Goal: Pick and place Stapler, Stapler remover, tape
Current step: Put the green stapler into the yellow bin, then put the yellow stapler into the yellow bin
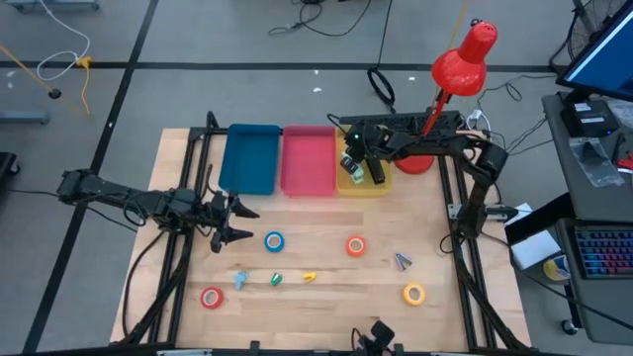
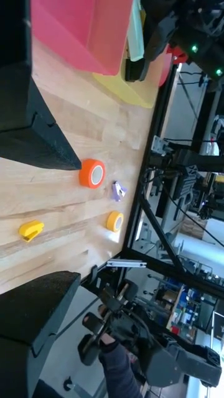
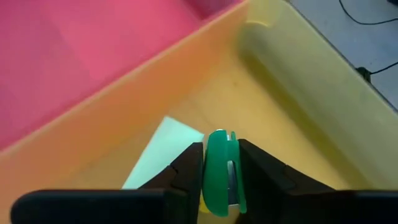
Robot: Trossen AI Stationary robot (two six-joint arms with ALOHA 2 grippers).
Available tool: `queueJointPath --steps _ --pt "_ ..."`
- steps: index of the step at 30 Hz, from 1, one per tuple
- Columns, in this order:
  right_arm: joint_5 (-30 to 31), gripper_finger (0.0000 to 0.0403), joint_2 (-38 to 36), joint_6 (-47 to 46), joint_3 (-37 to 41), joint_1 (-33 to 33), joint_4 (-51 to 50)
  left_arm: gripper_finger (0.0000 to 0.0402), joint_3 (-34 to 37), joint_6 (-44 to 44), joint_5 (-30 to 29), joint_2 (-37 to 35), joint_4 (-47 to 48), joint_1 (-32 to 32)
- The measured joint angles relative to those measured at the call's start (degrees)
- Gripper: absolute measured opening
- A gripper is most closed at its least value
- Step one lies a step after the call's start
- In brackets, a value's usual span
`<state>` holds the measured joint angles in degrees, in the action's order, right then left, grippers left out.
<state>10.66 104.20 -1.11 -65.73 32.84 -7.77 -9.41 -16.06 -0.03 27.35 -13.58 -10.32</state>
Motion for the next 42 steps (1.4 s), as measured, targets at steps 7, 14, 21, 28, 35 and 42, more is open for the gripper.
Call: queueJointPath --steps 7,14,21,28,35,42 --pt "0.01 0.0121 0.0 -1.23 0.0 0.09 -0.17 0.0273 0.0 0.65 0.02 0.0 0.04 0.01" --pt "0.01 0.0153 -0.02 -1.43 0.0 0.09 -0.17 0.0273 0.0 0.88 0.06 0.0 0.07 -0.01" --pt "-0.37 0.0155 -5.94 -1.46 0.04 -1.29 -0.61 0.0273 0.0 0.8 0.11 0.0 0.09 -0.01" --pt "-16.36 0.0144 -17.37 -2.7 0.02 -6.71 0.2 0.0273 0.02 0.73 0.04 0.02 0.09 -0.01" --pt "-27.8 0.0144 -23.58 1.17 0.0 -20.16 1.51 0.0273 0.02 0.55 0.0 0.0 0.06 -0.01" --pt "-28.59 0.0142 -21.53 7.84 -0.07 -35.82 9.27 0.0273 0.04 -4.19 -0.02 0.0 0.0 -0.01"
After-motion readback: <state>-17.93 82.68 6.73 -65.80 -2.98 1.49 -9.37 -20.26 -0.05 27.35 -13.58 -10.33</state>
